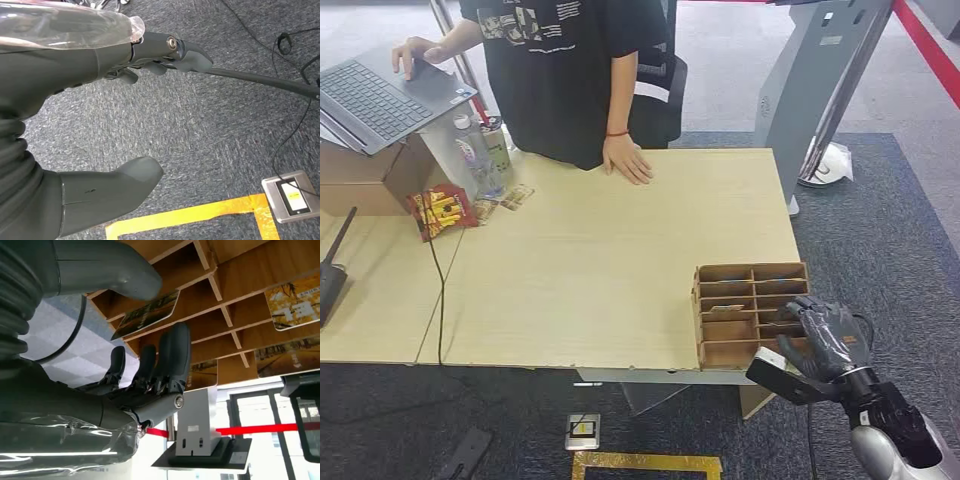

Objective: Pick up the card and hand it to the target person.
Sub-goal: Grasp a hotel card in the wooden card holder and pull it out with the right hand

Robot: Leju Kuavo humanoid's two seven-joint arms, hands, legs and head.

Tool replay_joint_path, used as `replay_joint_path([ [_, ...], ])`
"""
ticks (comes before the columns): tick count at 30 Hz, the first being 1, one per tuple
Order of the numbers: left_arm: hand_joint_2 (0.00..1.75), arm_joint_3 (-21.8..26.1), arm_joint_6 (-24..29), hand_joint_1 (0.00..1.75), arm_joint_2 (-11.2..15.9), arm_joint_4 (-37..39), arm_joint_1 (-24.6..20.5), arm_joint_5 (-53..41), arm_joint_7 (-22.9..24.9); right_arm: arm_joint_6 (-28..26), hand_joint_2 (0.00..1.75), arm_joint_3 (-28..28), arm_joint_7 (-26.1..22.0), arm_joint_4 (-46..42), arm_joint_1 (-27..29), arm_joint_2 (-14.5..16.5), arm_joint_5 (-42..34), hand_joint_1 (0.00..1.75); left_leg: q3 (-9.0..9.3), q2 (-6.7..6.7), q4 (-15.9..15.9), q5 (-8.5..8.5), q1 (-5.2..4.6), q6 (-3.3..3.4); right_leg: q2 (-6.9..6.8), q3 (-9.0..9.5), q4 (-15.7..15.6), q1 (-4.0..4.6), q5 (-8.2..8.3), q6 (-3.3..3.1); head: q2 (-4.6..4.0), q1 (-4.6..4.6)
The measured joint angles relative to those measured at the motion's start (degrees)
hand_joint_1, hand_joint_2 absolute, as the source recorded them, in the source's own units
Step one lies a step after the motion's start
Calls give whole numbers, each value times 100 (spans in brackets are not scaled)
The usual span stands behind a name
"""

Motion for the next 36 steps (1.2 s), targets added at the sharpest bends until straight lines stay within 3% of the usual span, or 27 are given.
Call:
replay_joint_path([
  [3, 175, 0, 0, 0, 0, 0, 0, 0, 0, 10, 175, 19, 61, 0, 0, -2, 102, 89, 0, 0, 0, 0, 0, 0, 0, 0, 0, 0, 0, 0, -1, 0],
  [7, 175, 0, 0, 0, 0, 0, 0, 0, 0, 50, 175, 68, 158, 0, 0, -4, 234, 111, 0, 0, 0, 0, 0, 0, 0, 0, 0, 0, 0, 0, -1, 0],
  [12, 175, 0, -2, 0, 0, 0, -1, -4, 0, 126, 175, 87, 266, -9, -3, -4, 371, 105, 1, 0, 0, 0, 0, 0, 0, 1, 0, 0, 0, 0, 0, 0],
  [18, 175, 0, -14, 0, -2, 0, -28, -57, 15, 172, 175, 90, 416, -32, -6, -8, 436, 138, 2, -1, 0, 0, 0, 0, 0, 2, 0, 0, 0, 0, 0, 0],
  [25, 175, 0, -26, 0, -5, 0, -40, -60, 26, 172, 175, 92, 548, -85, -26, -15, 566, 139, 2, -1, 1, 0, 0, 0, 0, 4, 0, 0, 0, 0, -2, 0],
  [36, 175, 0, -43, 0, -60, 0, 3, -69, 28, 290, 175, 78, 733, -376, -27, -58, 831, 171, 3, -1, 1, 0, 0, 0, 0, 3, 0, 0, 0, 0, 0, 0],
])
